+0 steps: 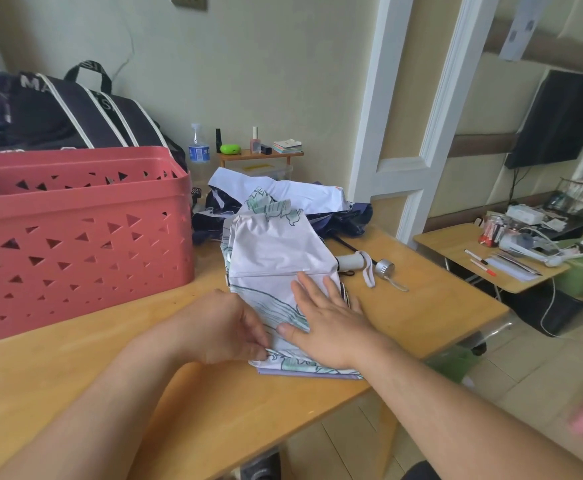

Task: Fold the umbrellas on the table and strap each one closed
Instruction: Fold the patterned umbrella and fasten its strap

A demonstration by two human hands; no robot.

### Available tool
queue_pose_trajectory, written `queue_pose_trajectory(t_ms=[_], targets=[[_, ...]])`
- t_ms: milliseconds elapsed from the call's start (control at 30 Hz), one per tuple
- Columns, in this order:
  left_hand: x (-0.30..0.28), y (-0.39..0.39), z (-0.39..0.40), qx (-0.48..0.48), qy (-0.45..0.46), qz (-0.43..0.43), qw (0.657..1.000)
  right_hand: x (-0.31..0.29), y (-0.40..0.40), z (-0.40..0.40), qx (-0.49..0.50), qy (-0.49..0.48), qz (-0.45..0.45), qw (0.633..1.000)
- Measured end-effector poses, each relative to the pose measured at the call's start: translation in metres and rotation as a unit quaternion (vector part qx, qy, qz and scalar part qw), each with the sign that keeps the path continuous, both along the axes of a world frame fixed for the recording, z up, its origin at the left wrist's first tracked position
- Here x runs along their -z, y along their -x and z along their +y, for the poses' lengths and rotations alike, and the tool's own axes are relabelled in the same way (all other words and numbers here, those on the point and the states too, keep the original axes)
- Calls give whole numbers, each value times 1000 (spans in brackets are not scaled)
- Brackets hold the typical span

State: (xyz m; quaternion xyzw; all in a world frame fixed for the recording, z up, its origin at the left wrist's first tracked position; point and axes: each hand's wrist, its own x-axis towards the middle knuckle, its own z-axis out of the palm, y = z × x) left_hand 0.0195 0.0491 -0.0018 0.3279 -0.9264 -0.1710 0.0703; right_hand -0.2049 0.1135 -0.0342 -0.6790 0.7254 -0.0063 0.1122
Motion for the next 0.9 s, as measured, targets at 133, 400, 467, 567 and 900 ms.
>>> queue_pose_trajectory(t_ms=[133,400,467,567,900], targets=[[-14,3,3,-25,6,-46,999,2,0,1,-3,2,8,1000],[5,57,-10,-12,134,-46,990,1,-1,0,9,-4,-10,1000],[21,47,-15,-16,126,-169,977,1,0,2,-1,-8,0,1000],[29,26,-20,-27,105,-200,974,0,11,6,-3,-16,4,1000],[36,5,-18,-52,96,-184,977,-23,42,16,45,-88,63,993]])
